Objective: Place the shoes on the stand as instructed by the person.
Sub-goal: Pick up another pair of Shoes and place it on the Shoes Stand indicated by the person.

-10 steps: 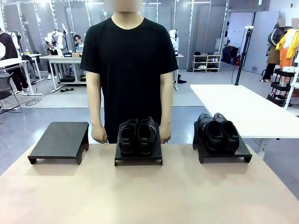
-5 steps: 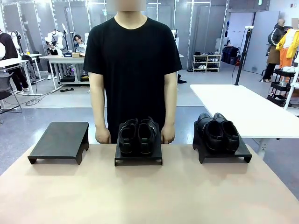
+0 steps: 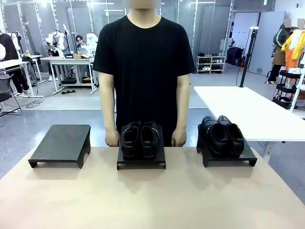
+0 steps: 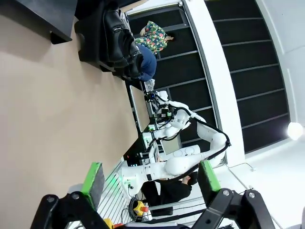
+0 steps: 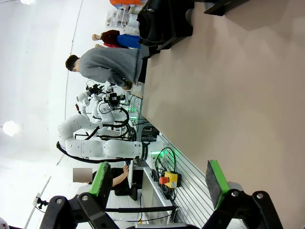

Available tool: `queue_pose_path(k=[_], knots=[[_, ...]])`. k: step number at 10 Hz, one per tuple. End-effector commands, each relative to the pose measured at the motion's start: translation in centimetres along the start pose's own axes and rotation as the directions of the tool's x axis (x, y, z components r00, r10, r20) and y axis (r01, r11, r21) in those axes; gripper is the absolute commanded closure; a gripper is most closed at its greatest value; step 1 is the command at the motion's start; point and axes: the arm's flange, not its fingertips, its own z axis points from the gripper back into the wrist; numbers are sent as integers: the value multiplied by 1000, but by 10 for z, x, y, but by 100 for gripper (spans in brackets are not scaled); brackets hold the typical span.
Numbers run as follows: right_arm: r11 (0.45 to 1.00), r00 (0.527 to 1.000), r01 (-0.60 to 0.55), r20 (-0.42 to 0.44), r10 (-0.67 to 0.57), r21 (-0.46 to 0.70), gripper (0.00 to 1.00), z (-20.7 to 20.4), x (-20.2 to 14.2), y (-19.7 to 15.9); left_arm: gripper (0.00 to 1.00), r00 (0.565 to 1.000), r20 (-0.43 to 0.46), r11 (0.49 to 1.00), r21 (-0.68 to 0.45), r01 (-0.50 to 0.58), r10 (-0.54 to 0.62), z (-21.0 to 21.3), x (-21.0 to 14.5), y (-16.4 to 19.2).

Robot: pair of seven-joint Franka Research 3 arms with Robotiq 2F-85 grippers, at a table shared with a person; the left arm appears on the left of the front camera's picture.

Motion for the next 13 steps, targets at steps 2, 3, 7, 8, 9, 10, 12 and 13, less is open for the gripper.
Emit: queue_pose_path(k=[2, 3, 7, 8, 9, 10, 12, 13], knots=[[1000, 1000, -6, -11, 6, -3, 0, 0, -3, 3, 0, 1000, -2, 1000, 3, 5, -5, 1, -1, -1], [1000, 1000, -6, -11, 6, -3, 0, 0, -3, 3, 0, 1000, -2, 1000, 3, 5, -5, 1, -1, -1], [1000, 1000, -6, -11, 6, -3, 0, 0, -3, 3, 0, 1000, -2, 1000, 3, 5, -5, 1, -1, -1], [1000, 1000, -6, -11, 6, -3, 0, 0, -3, 3, 0, 1000, -2, 1000, 3, 5, -5, 1, -1, -1], [1000, 1000, -6, -11, 6, -3, 0, 0, -3, 3, 0, 1000, -2, 1000, 3, 5, -5, 1, -1, -1], [1000, 1000, -6, -11, 6, -3, 0, 0, -3, 3, 0, 1000, -2, 1000, 3, 5, -5, 1, -1, -1], [1000, 1000, -6, -11, 6, -3, 0, 0, -3, 3, 0, 1000, -2, 1000, 3, 5, -5, 1, -1, -1], [1000, 1000, -6, -11, 6, -3, 0, 0, -3, 3, 0, 1000, -2, 1000, 3, 5, -5, 1, -1, -1]])
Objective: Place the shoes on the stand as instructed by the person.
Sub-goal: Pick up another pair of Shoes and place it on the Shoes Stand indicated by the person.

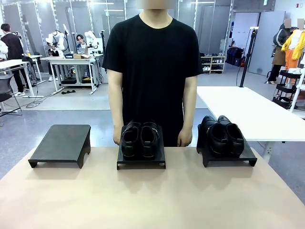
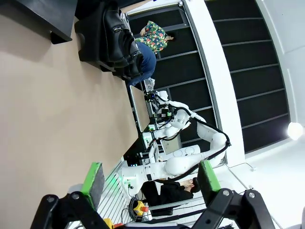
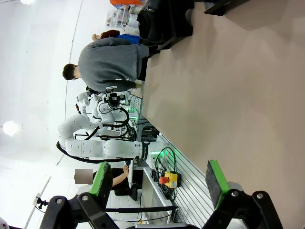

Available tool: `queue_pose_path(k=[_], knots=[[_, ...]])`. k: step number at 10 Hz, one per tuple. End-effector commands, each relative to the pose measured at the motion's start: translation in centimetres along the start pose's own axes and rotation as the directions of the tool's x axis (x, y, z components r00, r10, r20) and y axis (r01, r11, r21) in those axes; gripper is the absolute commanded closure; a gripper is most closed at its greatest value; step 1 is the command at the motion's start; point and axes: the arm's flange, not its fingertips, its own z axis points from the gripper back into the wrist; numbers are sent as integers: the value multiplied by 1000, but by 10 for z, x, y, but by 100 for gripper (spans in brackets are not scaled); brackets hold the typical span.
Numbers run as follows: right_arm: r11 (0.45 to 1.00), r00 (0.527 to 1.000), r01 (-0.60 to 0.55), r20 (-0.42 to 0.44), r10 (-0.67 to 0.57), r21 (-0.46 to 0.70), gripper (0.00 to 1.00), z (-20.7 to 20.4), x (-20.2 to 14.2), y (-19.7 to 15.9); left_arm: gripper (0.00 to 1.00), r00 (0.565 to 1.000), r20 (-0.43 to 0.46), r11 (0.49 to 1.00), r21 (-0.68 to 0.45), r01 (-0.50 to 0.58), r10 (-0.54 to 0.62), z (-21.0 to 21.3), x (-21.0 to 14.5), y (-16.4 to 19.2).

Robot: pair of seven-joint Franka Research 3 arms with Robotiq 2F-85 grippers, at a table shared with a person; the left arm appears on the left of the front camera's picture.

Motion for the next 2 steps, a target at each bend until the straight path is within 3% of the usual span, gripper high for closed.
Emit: queue_pose_path(k=[1, 2], knots=[[1000, 1000, -6, -11, 6, -3, 0, 0, -3, 3, 0, 1000, -2, 1000, 3, 5, -5, 1, -1, -1], [1000, 1000, -6, -11, 6, -3, 0, 0, -3, 3, 0, 1000, -2, 1000, 3, 5, -5, 1, -1, -1]])
